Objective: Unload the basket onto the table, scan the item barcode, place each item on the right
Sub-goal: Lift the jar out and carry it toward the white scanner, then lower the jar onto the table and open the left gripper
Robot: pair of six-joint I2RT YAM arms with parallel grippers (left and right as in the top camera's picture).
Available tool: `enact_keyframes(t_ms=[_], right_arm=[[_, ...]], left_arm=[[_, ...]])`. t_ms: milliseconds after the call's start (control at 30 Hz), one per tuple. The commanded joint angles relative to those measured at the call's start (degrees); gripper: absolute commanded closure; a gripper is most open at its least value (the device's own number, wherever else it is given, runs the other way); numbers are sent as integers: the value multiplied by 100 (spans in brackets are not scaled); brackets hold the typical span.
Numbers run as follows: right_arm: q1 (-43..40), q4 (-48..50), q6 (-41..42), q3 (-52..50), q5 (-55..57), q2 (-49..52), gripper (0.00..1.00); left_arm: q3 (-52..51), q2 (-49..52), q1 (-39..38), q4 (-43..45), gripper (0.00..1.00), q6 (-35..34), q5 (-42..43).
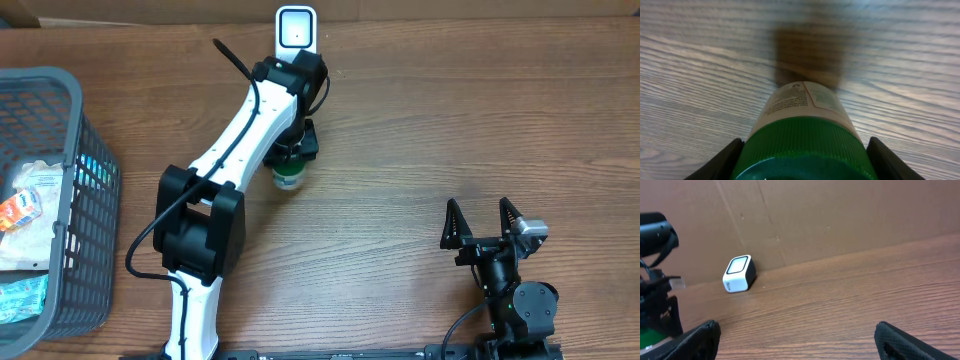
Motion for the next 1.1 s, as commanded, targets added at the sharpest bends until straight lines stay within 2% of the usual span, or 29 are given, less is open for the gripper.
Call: enact_keyframes(t_ms=[0,67,133,167,233,467,767,900,1067], right_arm=[[-11,39,24,-61,-26,-68,0],[-11,39,24,-59,-26,-68,0],[-11,39,24,-59,-26,-68,0],[-11,39,24,-59,-26,-68,0],[-11,39,24,-59,-26,-68,0],[-11,39,24,-59,-26,-68,0],[-11,39,24,-61,-26,-68,0],[-11,39,24,-59,-26,-68,0],[-11,39,24,-61,-26,-68,0]], left_arm=[[-376,28,105,138,59,-138,-96],[-525,28,131,223,56,-138,-96],[-619,28,144,286,46,-136,-94],[-632,28,144,293,34,-136,-96],[-634,26,149,310,0,-111,-98],[-42,-94,385,-219,0,-70,-101],[2225,-966,1012,-1432,0,284,-96],[3058,-1563,1576,-1816,0,597,-98],[3327,-2293,2837,-2050,1,623,-94]])
